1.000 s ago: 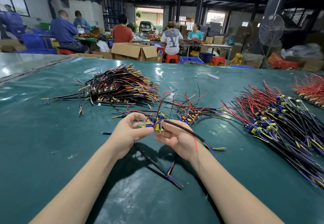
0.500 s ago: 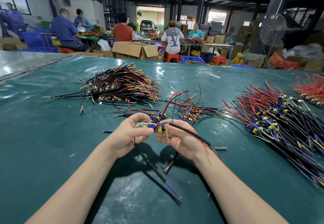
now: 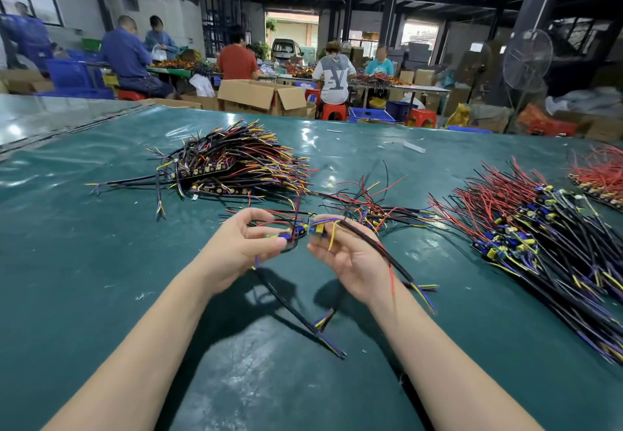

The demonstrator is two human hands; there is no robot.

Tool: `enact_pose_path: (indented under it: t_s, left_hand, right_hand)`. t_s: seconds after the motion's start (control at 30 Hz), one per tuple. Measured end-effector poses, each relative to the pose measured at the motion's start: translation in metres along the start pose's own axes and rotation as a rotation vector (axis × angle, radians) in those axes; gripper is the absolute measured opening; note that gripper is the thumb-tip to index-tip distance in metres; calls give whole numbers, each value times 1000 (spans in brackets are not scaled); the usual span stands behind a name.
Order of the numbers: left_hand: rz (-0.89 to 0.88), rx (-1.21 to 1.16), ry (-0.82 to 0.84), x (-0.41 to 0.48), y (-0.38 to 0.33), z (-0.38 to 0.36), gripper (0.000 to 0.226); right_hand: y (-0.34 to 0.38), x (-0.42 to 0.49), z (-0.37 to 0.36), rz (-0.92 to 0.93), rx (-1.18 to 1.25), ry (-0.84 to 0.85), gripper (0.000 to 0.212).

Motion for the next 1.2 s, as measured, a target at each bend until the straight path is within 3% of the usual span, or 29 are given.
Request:
enact_pose_path:
  t_s: [0.1,0.17,0.27,0.33,0.4,0.53,0.77,0.93,1.1,1.2]
  left_hand:
    - [-221,602,-402,4,-8,29,25]
    - [-375,1013,-458,2,-12,27,21]
    - [-486,1191,-488,-4,-13,16,17]
    - [-605,1116,-544,-12,-24,11,6]
    - [-626,917,-458,-13,-27,3,15]
    - [-178,448,-123,-7,5,-21,16]
    - [73,244,-3,-6,20,-22,11]
    - [148,306,106,-8,24,-21,32]
    - [232,126,234,-10,24,-20,43]
    - [241,57,224,-11,21,-19,43]
  right_hand:
    - [3,3,25,124,-313,-268,24]
    - [5,4,32,205,-407,-344,28]
    - [5,6,29,250,-486,-310,29]
    - [2,8,23,236,-590,-241,31]
    - [1,9,18,267,-701,-196,31]
    - [2,4,5,357,-787,-124,22]
    - [-3,1,-1,267,-697,-19,29]
    - [-6,2,5,157,-554,-25,25]
    - [-8,6,12,19,-226,-31,22]
    - [-9,6,14,-32,-199,-18,24]
Point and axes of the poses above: each hand's wrist, its own x-axis towards the middle knuckle, its own z-axis out of the back of the hand, y = z × x, the point moved 6 cm from there along x, towards the middle knuckle, and after that the axes turned 9 degrees about -y, right-handed, at the moved point
